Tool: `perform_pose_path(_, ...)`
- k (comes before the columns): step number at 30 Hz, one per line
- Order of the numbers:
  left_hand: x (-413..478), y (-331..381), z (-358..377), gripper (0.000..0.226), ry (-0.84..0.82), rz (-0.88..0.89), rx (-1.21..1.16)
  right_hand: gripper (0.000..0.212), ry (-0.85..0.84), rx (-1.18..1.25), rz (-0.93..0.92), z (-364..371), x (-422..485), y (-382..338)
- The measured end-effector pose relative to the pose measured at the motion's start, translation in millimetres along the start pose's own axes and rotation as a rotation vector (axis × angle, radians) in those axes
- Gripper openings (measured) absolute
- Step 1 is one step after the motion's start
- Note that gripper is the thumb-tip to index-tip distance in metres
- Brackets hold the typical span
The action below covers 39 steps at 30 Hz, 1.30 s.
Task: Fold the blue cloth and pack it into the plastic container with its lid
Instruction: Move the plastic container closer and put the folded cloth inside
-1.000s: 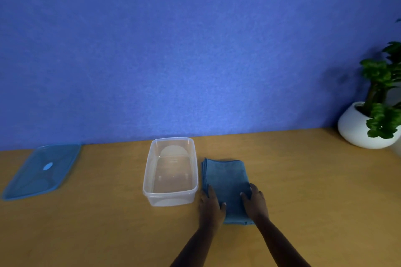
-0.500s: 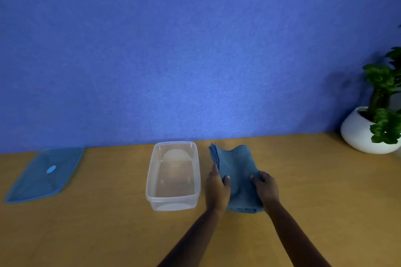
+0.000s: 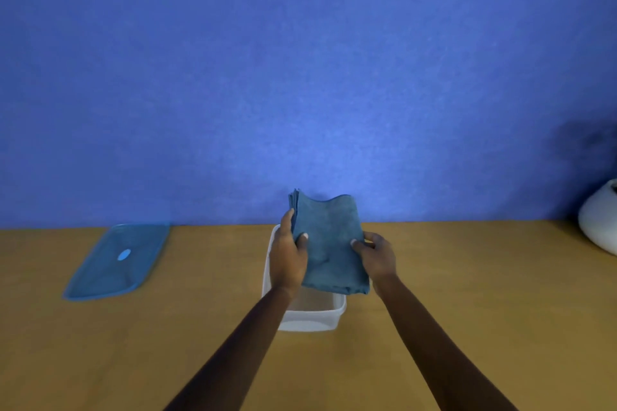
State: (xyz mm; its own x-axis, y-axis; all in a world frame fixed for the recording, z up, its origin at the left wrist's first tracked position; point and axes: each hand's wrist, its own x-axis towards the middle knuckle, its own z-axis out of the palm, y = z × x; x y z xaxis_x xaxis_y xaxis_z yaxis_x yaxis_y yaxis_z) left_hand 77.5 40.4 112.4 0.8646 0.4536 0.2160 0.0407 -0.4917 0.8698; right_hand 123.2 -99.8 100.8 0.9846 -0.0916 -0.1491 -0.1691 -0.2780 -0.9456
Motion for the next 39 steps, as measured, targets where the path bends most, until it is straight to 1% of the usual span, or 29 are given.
perform_pose_path(3, 3, -16, -15, 0.051, -0.021, -0.023, 0.044, 0.037, -0.034, -0.057, 0.014, 23, -2, 1)
perform_pose_path(8, 0, -44, -24, 0.046, -0.125, -0.048, 0.158, 0.036, -0.062, -0.201, 0.056, 43, -10, 12)
perform_pose_path(11, -2, -55, -24, 0.042, -0.196, -0.086, 0.256, 0.033, -0.043, -0.310, 0.027, 49, -14, 20)
perform_pose_path(13, -2, -58, -22, 0.041, -0.245, -0.091, 0.391, 0.035, -0.015, -0.428, -0.027, 50, -15, 23)
perform_pose_path(17, -1, -57, -14, 0.042, -0.321, -0.008, 0.819, 0.038, 0.008, -0.725, -0.165, 51, -19, 27)
perform_pose_path(20, -2, -58, -5, 0.043, -0.360, 0.017, 0.991, 0.041, -0.022, -0.926, -0.204, 53, -20, 28)
perform_pose_path(24, -3, -63, 2, 0.040, -0.418, 0.084, 1.081, 0.047, -0.059, -1.165, -0.281, 58, -22, 28)
perform_pose_path(27, -2, -67, 5, 0.047, -0.448, 0.129, 1.043, 0.052, -0.106, -1.275, -0.405, 61, -21, 26)
perform_pose_path(29, 0, -67, 7, 0.051, -0.475, 0.152, 0.999, 0.051, -0.176, -1.298, -0.457, 63, -21, 22)
perform_pose_path(31, 2, -66, 8, 0.054, -0.543, 0.169, 0.991, 0.042, -0.265, -1.282, -0.432, 68, -22, 20)
perform_pose_path(34, 4, -70, 10, 0.059, -0.688, 0.159, 1.086, 0.030, -0.360, -1.281, -0.343, 76, -22, 20)
perform_pose_path(39, 11, -76, 15, 0.072, -0.839, 0.116, 1.264, 0.034, -0.557, -1.252, -0.161, 81, -14, 23)
